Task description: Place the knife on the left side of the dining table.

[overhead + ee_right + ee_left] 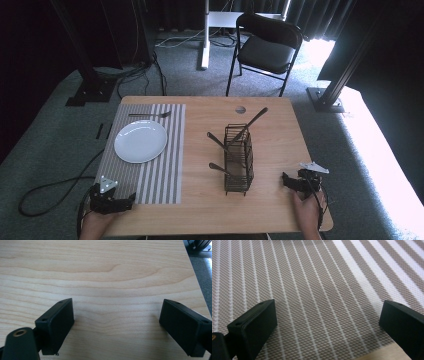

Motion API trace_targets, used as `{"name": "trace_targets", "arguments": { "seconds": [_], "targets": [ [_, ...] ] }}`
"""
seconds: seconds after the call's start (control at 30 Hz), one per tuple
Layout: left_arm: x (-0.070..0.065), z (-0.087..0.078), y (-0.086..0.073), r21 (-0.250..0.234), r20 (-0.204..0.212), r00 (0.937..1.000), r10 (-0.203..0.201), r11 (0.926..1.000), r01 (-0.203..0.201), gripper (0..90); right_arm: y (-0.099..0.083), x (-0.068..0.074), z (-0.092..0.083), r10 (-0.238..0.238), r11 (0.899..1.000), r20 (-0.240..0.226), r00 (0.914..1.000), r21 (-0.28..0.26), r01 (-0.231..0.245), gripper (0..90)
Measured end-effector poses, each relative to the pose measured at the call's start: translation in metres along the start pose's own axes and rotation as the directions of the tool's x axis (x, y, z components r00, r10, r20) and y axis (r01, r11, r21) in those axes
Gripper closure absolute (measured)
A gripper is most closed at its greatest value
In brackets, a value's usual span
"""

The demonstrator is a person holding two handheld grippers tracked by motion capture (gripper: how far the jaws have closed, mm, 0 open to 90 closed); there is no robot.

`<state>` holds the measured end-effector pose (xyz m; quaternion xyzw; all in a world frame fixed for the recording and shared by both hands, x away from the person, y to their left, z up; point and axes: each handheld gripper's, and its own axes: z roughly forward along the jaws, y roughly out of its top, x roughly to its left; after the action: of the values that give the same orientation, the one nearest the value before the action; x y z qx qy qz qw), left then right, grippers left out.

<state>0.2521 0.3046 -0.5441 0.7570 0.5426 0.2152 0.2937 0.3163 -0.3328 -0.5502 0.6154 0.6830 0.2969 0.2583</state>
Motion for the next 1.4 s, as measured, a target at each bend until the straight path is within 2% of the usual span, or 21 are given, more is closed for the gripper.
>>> {"name": "trace_targets", "arguments": {
  "seconds": [0.07, 0.33, 0.47, 0.6, 0.67, 0.73, 0.77, 0.97, 1.23, 1.4],
  "targets": [
    [-0.001, -0.001, 0.001, -0.004, 0.025, 0.9996, -0.011, 0.9999, 0.011, 1.6, 0.000, 0.000, 0.000, 0.001, 1.000, 0.000, 1.0000, 0.000, -0.001, 11.8],
    [-0.003, -0.005, 0.007, -0.007, 0.032, 0.9995, -0.004, 1.0000, 0.004, 1.6, 0.000, 0.000, 0.000, 0.001, 1.000, 0.000, 1.0000, 0.001, -0.001, 11.8],
    [-0.010, -0.005, 0.010, -0.002, 0.030, 0.9994, 0.017, 0.9999, -0.016, 1.6, 0.000, 0.000, 0.000, 0.001, 1.000, 0.000, 1.0000, 0.000, -0.001, 11.8],
    [-0.018, 0.000, 0.011, 0.013, 0.059, 0.9976, 0.037, 0.9992, -0.038, 1.6, 0.000, 0.000, 0.000, 0.001, 1.000, 0.000, 1.0000, 0.000, -0.001, 11.8],
    [-0.021, 0.000, 0.013, 0.008, 0.081, 0.9958, 0.042, 0.9990, -0.043, 1.6, 0.000, 0.000, 0.000, 0.000, 1.000, 0.000, 1.0000, 0.000, 0.000, 11.8],
    [-0.026, -0.002, 0.017, -0.002, 0.083, 0.9949, 0.057, 0.9984, -0.057, 1.7, 0.000, 0.000, 0.000, 0.000, 1.000, 0.000, 1.0000, 0.000, 0.000, 11.8],
    [-0.028, -0.003, 0.020, -0.009, 0.098, 0.9933, 0.061, 0.9981, -0.061, 1.7, 0.000, 0.000, 0.000, 0.000, 1.000, 0.000, 1.0000, 0.000, 0.000, 11.8],
    [-0.046, -0.008, 0.031, -0.044, 0.118, 0.9876, 0.103, 0.9942, -0.099, 1.7, 0.000, 0.000, 0.000, 0.000, 1.000, 0.000, 1.0000, 0.000, 0.000, 11.8],
    [-0.069, -0.014, 0.044, -0.066, 0.170, 0.9720, 0.163, 0.9860, -0.153, 1.7, 0.000, 0.000, 0.000, 0.001, 1.000, 0.000, 1.0000, 0.000, -0.001, 11.8],
    [-0.079, -0.021, 0.054, -0.084, 0.213, 0.9615, 0.174, 0.9837, -0.159, 1.7, 0.000, 0.000, 0.000, 0.001, 1.000, 0.000, 1.0000, 0.000, -0.001, 11.8]
  ]
}}
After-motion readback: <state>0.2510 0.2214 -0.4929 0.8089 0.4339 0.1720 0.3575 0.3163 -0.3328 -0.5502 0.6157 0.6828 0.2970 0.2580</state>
